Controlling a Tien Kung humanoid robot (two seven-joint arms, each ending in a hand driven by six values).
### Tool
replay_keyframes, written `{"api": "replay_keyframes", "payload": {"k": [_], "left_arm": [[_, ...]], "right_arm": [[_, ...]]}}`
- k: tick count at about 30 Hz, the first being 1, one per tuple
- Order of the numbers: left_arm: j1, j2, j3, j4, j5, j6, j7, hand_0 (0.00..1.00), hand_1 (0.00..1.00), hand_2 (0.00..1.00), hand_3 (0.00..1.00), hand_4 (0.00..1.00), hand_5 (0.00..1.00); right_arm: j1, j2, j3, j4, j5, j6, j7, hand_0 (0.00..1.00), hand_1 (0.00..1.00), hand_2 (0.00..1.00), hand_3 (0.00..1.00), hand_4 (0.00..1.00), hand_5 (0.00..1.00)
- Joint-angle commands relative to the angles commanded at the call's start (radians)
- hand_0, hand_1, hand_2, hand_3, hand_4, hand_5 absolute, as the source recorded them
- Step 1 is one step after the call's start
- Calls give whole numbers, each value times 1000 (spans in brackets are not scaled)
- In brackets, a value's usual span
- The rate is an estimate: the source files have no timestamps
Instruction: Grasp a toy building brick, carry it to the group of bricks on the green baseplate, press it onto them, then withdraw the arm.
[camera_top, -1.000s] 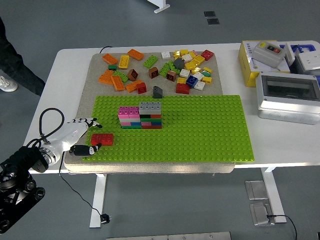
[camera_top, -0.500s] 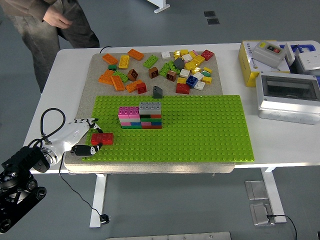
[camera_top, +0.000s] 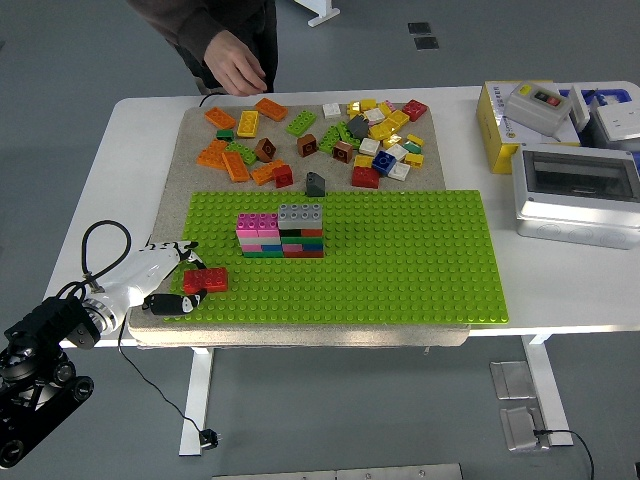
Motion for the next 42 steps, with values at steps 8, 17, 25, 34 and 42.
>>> {"api": "replay_keyframes", "payload": {"k": [8,17,25,34,42], "left_arm": [[3,12,-22,-22,-9,0,-8,972,928,934,561,594,246],[22,66,-109,-117,-70,-19,-1,970,927,933,561,589,242],[-28,116,-149,-262,-97,-54,44,969,928,932,557,573,224],[-120,46,-82,-211,-133,-71,48,970,927,931,558,570,222],[-172,-7,-37,-136,-154,-84,50,970,927,932,560,572,221]], "right_arm": [[-1,0,-1,0,-1,-1,-1,725,711,733,685,394,820],[-4,-1,-4,0,8,-6,4,722,714,734,687,395,821],[-1,-8,1,0,8,-11,10,726,715,735,686,396,822],[6,-11,-1,0,13,-15,15,725,718,736,686,396,822],[8,-11,-2,0,15,-15,17,728,719,736,686,396,822]]}}
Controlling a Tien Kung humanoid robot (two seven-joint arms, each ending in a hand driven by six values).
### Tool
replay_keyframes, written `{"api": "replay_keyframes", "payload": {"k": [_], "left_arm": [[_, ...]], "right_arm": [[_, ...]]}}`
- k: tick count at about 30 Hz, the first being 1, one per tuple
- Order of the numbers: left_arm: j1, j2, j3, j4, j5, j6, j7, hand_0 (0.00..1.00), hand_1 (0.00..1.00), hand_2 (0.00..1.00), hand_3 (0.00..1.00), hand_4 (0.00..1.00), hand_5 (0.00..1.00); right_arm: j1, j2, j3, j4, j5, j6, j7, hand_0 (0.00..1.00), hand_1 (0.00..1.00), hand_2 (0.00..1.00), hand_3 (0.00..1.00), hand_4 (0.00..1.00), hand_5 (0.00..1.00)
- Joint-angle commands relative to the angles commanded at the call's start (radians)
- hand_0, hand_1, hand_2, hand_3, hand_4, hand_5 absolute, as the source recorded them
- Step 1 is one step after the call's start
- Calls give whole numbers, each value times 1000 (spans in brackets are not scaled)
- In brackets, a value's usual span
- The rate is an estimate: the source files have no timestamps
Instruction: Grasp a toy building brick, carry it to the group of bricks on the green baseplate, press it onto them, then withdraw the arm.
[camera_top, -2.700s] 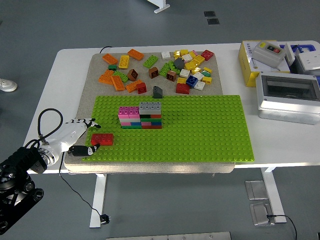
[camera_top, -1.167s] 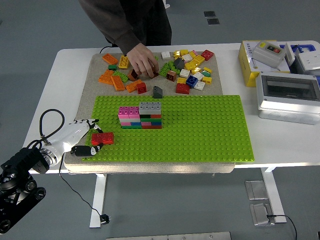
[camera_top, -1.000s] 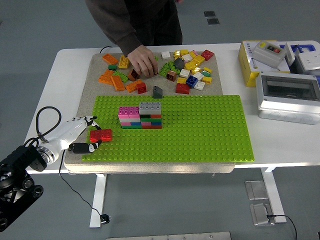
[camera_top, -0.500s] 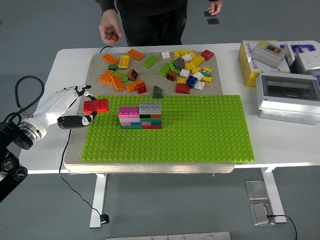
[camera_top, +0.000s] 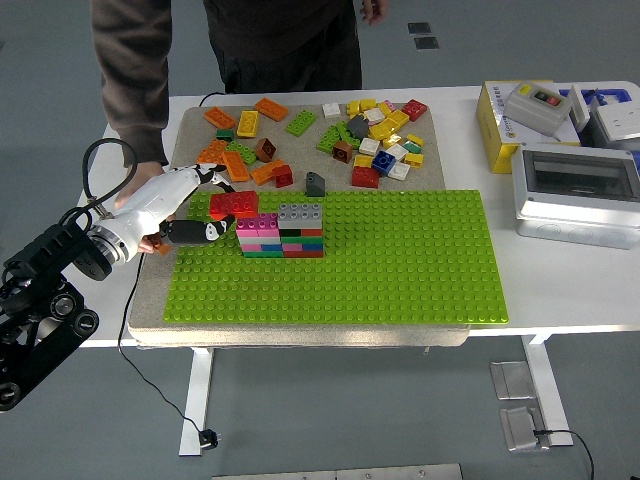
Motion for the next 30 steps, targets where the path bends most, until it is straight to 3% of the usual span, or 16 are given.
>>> {"api": "replay_keyframes", "payload": {"k": [11,30], "left_arm": [[-48,-60,39,88,-18,-18,7,970,928,930,562,573,221],[-114,-101,112,163,-44,-38,16,970,928,930,563,577,224]], "right_arm": [[4,0,-5,0,5,1,3,728,717,738,686,396,822],[11,-5,-30,0,27,4,10,728,718,738,686,396,822]]}}
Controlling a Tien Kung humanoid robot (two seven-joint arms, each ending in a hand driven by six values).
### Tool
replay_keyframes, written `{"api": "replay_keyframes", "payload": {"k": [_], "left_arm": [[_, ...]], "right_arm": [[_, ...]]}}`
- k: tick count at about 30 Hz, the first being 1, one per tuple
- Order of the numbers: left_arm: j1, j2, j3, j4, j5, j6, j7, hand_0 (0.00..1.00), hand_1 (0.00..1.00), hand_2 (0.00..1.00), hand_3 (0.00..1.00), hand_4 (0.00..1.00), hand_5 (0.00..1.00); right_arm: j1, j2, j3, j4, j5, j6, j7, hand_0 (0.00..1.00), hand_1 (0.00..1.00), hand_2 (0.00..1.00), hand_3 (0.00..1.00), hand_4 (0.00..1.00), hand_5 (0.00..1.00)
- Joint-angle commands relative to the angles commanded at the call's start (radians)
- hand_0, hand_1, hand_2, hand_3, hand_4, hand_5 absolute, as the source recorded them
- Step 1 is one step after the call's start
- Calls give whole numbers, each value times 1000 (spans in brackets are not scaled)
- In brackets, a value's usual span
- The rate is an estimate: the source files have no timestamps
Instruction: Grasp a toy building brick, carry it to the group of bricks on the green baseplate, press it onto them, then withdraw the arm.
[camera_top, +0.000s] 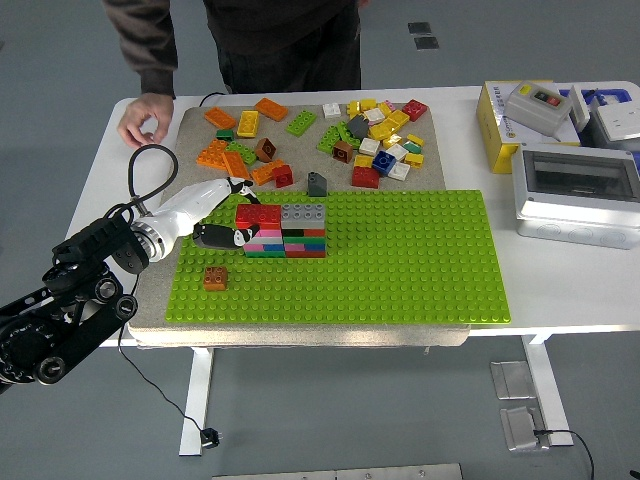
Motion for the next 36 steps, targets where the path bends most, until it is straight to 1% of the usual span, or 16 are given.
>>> {"api": "replay_keyframes", "payload": {"k": [4,16,29,36], "left_arm": [[-9,-6,7,14,-3,0,0,971,928,931,565,576,224],[-21,-12,11,39,-14,-7,3,971,928,931,566,582,229],[-27,-13,21,48,-24,-25,15,971,930,931,569,583,232],[-39,-12,33,53,-31,-33,16,971,929,931,569,585,234]], "right_arm": [[1,0,-2,0,2,1,0,728,719,738,685,397,822],[-1,0,-2,0,2,1,-1,729,718,739,686,397,822],[-2,0,-12,0,6,1,3,729,717,738,686,397,822],[1,-2,-18,0,7,1,8,729,719,738,686,397,822]]}}
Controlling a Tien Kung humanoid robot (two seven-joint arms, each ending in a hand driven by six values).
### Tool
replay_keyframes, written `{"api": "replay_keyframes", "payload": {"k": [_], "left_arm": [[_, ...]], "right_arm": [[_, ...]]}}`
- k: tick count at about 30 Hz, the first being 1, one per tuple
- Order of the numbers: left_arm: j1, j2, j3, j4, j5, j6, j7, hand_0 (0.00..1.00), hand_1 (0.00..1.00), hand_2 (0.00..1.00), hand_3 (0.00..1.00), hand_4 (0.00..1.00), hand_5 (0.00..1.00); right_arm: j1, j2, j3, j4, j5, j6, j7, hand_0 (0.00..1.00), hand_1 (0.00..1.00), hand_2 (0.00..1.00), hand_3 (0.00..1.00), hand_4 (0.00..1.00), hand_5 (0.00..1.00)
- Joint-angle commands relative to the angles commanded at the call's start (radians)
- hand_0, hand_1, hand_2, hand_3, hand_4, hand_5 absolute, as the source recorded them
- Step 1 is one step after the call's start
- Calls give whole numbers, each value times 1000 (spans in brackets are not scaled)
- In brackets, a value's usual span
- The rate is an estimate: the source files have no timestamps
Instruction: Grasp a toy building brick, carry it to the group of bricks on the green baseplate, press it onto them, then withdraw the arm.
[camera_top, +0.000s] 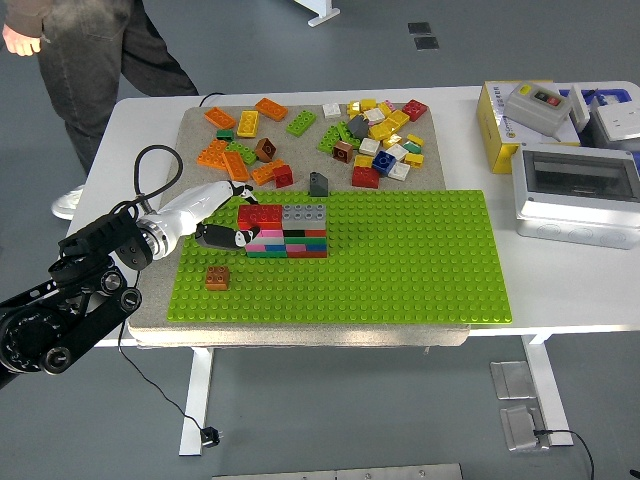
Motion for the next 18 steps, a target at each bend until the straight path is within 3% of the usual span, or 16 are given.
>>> {"api": "replay_keyframes", "payload": {"k": [18], "left_arm": [[-5,-3,1,8,-4,-15,13,971,929,931,610,580,246]], "right_arm": [[2,0,7,0,-4,0,8,730,719,738,686,397,822]]}}
